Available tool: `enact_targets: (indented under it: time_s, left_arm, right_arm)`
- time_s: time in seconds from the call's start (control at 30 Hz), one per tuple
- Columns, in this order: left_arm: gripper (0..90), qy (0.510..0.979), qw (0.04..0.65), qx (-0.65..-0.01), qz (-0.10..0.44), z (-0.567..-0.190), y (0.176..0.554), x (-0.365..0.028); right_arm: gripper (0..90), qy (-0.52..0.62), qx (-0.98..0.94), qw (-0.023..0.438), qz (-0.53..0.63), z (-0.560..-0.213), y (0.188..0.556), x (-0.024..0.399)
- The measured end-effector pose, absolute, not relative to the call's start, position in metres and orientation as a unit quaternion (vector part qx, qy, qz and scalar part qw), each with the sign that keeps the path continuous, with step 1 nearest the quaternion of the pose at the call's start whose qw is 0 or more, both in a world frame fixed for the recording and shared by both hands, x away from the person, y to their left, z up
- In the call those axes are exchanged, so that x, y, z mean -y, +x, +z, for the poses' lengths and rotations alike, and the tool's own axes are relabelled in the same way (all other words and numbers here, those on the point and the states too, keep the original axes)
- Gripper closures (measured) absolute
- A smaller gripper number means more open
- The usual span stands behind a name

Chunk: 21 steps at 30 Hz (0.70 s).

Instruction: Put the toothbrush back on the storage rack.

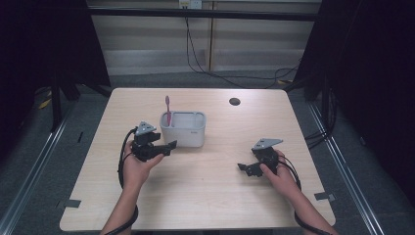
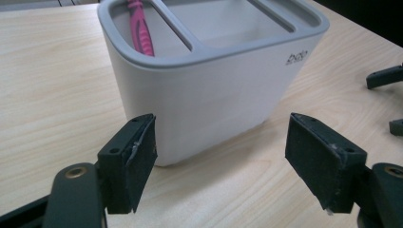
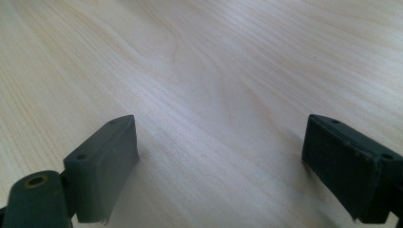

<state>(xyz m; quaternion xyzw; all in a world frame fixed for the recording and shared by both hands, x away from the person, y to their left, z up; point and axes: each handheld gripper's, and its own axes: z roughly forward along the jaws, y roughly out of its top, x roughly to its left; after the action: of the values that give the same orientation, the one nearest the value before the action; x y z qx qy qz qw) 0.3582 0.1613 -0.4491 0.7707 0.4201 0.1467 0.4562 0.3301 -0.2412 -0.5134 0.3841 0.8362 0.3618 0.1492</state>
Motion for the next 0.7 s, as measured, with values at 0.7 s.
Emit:
enact_targets:
  time_s: [0.7]
  left_arm:
    - [25.7, 0.791, 0.439, -0.409, 0.116, -0.472, 0.351, -0.160]
  right_arm:
    - [11.1, 0.384, -0.836, 0.149, 0.362, -0.513, 0.330, 0.241]
